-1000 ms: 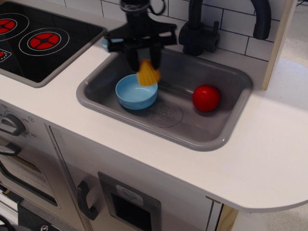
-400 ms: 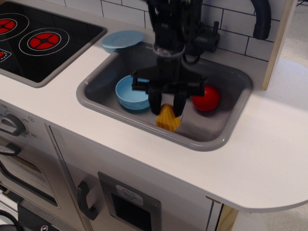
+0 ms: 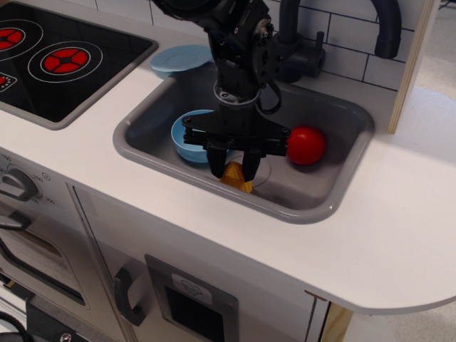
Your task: Take corn out of bowl sink
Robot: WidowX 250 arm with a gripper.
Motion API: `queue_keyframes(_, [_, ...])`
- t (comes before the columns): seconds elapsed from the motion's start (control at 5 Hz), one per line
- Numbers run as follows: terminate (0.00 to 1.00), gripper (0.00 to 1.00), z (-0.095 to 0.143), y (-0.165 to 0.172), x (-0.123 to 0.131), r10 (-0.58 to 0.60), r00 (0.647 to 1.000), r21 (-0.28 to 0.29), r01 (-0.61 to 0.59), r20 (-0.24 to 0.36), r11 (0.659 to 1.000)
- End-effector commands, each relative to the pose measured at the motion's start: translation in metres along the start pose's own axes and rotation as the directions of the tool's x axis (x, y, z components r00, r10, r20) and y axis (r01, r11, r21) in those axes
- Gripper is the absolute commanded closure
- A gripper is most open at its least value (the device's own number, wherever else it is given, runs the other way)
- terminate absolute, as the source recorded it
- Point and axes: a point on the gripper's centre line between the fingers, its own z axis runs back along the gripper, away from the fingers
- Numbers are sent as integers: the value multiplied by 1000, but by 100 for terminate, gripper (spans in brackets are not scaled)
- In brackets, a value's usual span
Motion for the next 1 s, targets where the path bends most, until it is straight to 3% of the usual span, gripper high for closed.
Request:
queue_keyframes(0.0, [0, 0, 16, 7, 5, 11, 1000, -12, -11, -8, 1000])
queue_keyframes(0.2, [0, 0, 38, 3, 12, 31, 999, -55, -32, -17, 998])
queue_keyframes(0.4, [0, 0, 67, -4, 24, 62, 997, -120, -58, 36, 991])
queue_keyframes(0.6, [0, 0, 67, -4, 24, 62, 997, -120, -58, 36, 991])
queue_keyframes(0.8, [100, 0, 67, -4, 24, 62, 997, -120, -58, 36, 991])
